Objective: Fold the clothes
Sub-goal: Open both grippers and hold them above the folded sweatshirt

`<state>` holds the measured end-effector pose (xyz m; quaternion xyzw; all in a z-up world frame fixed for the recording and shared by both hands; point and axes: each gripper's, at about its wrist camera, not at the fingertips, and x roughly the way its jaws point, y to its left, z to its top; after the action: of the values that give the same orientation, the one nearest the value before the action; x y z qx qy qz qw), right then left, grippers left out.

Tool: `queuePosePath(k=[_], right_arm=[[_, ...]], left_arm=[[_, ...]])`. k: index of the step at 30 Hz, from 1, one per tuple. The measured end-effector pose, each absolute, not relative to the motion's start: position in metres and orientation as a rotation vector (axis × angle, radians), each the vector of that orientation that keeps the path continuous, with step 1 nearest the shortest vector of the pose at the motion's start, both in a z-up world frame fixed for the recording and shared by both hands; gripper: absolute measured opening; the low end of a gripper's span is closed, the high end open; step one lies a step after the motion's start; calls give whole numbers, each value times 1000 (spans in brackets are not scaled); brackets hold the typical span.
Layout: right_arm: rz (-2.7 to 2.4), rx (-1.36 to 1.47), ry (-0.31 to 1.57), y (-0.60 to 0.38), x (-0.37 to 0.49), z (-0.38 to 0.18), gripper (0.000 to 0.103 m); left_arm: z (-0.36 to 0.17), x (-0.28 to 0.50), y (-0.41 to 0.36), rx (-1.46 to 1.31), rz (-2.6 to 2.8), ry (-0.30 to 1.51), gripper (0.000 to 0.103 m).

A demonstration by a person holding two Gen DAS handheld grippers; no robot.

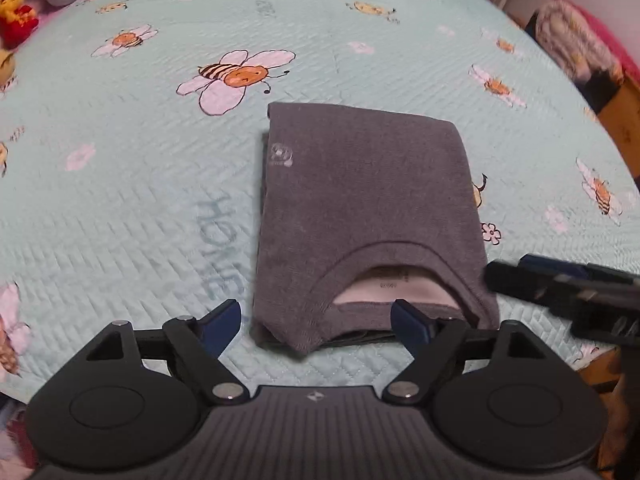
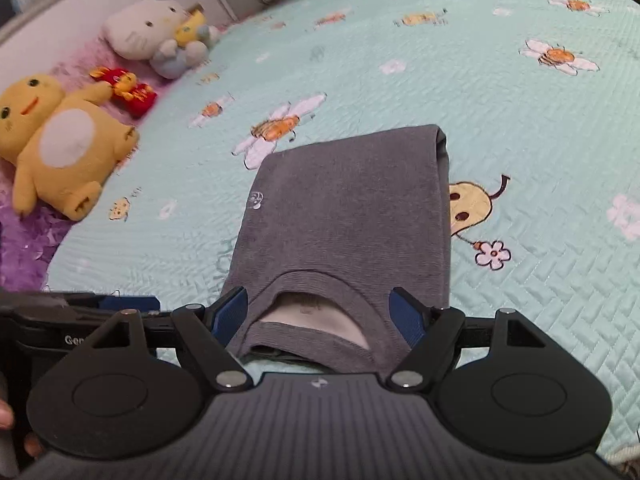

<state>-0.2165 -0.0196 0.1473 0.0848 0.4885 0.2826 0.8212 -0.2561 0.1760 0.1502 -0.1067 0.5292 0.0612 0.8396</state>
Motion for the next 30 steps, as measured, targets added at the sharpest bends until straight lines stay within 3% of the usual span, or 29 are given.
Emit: queuePosePath(k=[4,19,30], right_arm=[[522,133,1166,-4,-207,153,77],[410,-144,1205,31,-213,158,77],[401,-155,1199,38,-209,156,77]], left_arm=[[157,-244,172,-175,207,1185,92],[137,-236,187,-226,197,1286,92],[121,-230,189,-228,185,1318,92]])
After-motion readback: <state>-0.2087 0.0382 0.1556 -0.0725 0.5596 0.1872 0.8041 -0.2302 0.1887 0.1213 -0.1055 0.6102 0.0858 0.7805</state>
